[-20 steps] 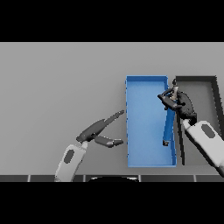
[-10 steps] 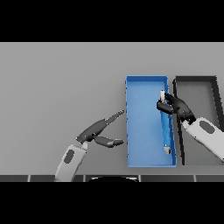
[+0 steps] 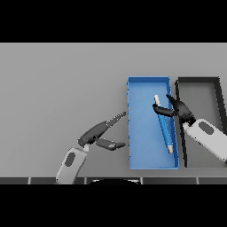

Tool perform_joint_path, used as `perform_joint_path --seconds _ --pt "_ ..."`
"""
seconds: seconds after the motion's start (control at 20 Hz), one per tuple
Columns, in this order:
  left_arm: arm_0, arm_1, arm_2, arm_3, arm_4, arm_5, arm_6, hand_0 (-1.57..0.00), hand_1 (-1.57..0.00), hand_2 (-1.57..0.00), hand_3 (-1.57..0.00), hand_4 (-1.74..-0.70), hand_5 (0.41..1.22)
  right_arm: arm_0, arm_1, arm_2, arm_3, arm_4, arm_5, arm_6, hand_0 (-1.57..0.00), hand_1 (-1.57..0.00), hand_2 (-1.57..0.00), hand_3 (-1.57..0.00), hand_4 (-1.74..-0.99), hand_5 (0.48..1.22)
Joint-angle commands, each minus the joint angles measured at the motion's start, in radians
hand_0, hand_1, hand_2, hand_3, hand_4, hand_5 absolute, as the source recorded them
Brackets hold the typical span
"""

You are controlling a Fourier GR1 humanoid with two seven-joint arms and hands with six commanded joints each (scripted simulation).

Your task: Pick up the blue pipe and place it into the blue bin.

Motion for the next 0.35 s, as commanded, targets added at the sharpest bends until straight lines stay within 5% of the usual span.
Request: perform_joint_path --seconds 0.0,0.3 --pt "0.007 -0.001 -0.003 0.002 -0.002 0.001 -0.006 0.00 0.00 0.00 0.00 -0.89 0.431 0.001 -0.007 0.005 -0.011 0.001 0.003 0.008 -0.01 -0.01 -0.01 0.00 -1.020 0.666" --pt "0.016 0.014 0.006 -0.002 0.002 -0.003 -0.011 0.00 0.00 0.00 0.00 -0.88 0.431 -0.013 -0.013 0.000 0.001 -0.010 0.035 0.011 -0.01 -0.01 -0.01 0.00 -1.022 0.643"
